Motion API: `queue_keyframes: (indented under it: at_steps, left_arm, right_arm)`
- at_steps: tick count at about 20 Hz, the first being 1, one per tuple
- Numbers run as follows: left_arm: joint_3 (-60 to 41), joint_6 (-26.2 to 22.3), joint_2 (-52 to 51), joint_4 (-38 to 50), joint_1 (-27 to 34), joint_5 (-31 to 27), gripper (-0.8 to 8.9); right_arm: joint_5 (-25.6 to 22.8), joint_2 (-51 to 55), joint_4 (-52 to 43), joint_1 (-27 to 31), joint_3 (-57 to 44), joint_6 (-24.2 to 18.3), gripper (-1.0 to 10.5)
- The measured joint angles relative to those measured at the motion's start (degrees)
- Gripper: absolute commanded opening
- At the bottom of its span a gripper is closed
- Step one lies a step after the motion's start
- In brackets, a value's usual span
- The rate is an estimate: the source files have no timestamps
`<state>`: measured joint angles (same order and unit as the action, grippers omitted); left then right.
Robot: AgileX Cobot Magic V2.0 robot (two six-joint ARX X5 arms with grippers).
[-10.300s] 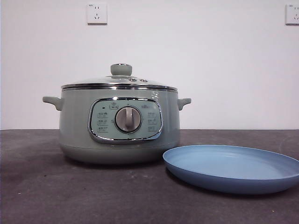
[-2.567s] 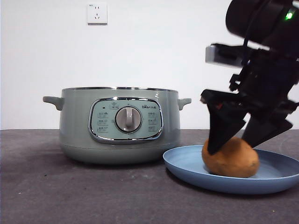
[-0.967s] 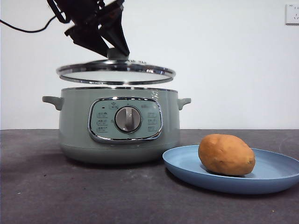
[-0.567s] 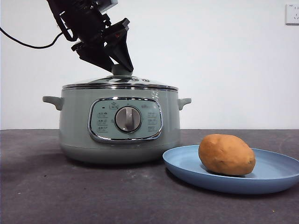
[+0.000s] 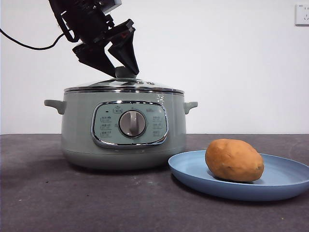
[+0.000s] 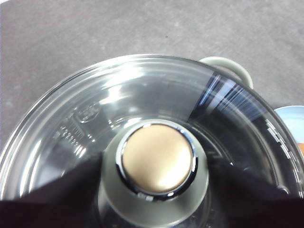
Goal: Take the potato out from the steamer,put the potato on the plate,close the lid
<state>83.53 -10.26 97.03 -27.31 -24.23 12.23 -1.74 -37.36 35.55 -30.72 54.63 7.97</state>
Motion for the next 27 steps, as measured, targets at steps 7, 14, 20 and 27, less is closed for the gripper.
queue_keyframes:
  at_steps: [7, 14, 20, 27]
  left_arm:
    - [0.00, 0.24, -10.58, -4.17, 0.00, -0.13, 5.42]
    - [0.04, 1.33, -28.94, -26.75, 0.00, 1.81, 5.28]
    - [0.04, 1.33, -36.89, -40.28, 0.00, 7.61, -0.09]
    - [0.04, 1.33, -37.27, -41.16, 0.00, 8.52, -0.04]
  right_arm:
    - [0.22, -0.07, 2.58, 0.00, 0.00, 0.00, 6.3]
    - [11.54, -1.55, 10.93, 0.00, 0.00, 0.04, 5.7]
    - [19.78, -3.15, 15.54, -0.02, 0.00, 0.46, -0.1]
    - [19.58, -3.17, 15.82, -0.02, 0.00, 0.46, 0.0]
